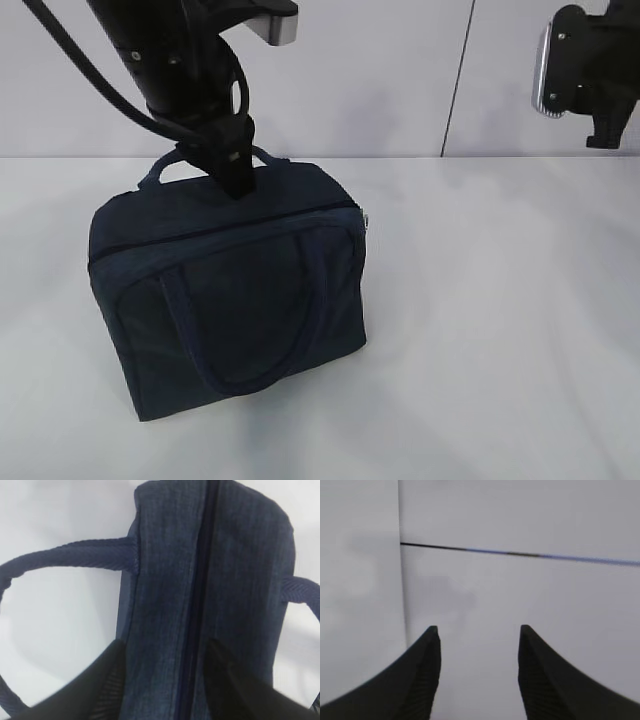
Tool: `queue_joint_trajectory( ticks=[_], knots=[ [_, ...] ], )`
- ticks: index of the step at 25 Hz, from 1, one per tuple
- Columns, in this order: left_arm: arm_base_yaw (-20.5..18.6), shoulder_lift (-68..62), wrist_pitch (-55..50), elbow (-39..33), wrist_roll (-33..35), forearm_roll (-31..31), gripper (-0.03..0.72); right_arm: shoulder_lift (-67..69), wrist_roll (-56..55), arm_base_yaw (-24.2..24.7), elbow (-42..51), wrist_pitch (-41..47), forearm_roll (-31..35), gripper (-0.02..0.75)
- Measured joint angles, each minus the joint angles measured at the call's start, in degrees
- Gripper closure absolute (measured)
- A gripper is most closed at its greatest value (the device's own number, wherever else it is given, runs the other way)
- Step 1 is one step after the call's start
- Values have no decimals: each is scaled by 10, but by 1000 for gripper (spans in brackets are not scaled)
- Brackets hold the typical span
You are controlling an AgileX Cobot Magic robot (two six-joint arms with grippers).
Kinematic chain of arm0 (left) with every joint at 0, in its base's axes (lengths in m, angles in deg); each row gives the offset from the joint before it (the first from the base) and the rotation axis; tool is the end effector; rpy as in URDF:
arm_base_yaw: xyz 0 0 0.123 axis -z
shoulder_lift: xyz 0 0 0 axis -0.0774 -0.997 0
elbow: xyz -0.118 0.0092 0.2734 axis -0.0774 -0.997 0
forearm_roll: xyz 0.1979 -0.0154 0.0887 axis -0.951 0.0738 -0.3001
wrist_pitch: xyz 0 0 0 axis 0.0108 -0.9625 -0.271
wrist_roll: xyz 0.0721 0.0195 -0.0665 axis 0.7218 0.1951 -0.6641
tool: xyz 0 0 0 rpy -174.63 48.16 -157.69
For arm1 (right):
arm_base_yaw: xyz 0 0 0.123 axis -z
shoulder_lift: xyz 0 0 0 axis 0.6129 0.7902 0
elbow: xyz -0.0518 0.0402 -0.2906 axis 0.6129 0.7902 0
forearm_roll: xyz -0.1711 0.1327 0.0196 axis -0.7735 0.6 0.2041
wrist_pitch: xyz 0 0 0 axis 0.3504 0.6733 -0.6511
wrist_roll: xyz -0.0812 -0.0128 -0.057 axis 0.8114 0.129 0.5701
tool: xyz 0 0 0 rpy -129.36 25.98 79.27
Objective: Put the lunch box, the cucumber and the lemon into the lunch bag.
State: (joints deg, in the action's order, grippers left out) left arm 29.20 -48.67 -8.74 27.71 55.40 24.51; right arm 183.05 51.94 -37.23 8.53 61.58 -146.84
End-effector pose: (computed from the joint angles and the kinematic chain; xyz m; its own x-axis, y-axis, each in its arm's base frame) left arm 0.3022 -0.2169 0.3090 -0.4543 0.8369 -0.3051 0.8769 0.4805 0.0122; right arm 0.3804 0.0007 0.3063 0.0125 -0.9980 -0.0616 -0.4088 0.0511 -0.9112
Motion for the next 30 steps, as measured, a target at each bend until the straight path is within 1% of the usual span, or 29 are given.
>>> queue_joint_trajectory(
  ticks=[4,9,11,12,15,16,18,22,25,26,27,30],
  knots=[
    [0,0,0,0,0,11,330,0,-115,0,30,15,0,374],
    [0,0,0,0,-1,24,330,-2,-167,-3,73,22,0,374],
    [0,0,0,0,-2,32,330,-4,-240,-8,83,50,7,374],
    [0,0,0,0,-3,36,330,-5,-285,-9,85,66,21,374],
    [0,0,0,0,-5,48,330,-12,-368,-13,89,96,107,374],
    [0,0,0,0,-7,49,332,-18,-372,-18,94,105,129,374],
    [0,0,0,0,-9,52,340,-29,-348,-35,110,111,140,374],
    [0,0,0,0,-15,54,350,-32,-218,-69,168,111,94,374],
    [0,0,0,0,-21,55,351,-32,-188,-79,202,118,92,374],
    [0,0,0,0,-22,58,351,-32,-184,-79,206,128,105,374],
    [0,0,0,0,-22,61,351,-32,-183,-80,209,138,131,374],
    [0,0,0,0,-22,67,351,-36,-179,-80,209,168,228,374]
  ],
)
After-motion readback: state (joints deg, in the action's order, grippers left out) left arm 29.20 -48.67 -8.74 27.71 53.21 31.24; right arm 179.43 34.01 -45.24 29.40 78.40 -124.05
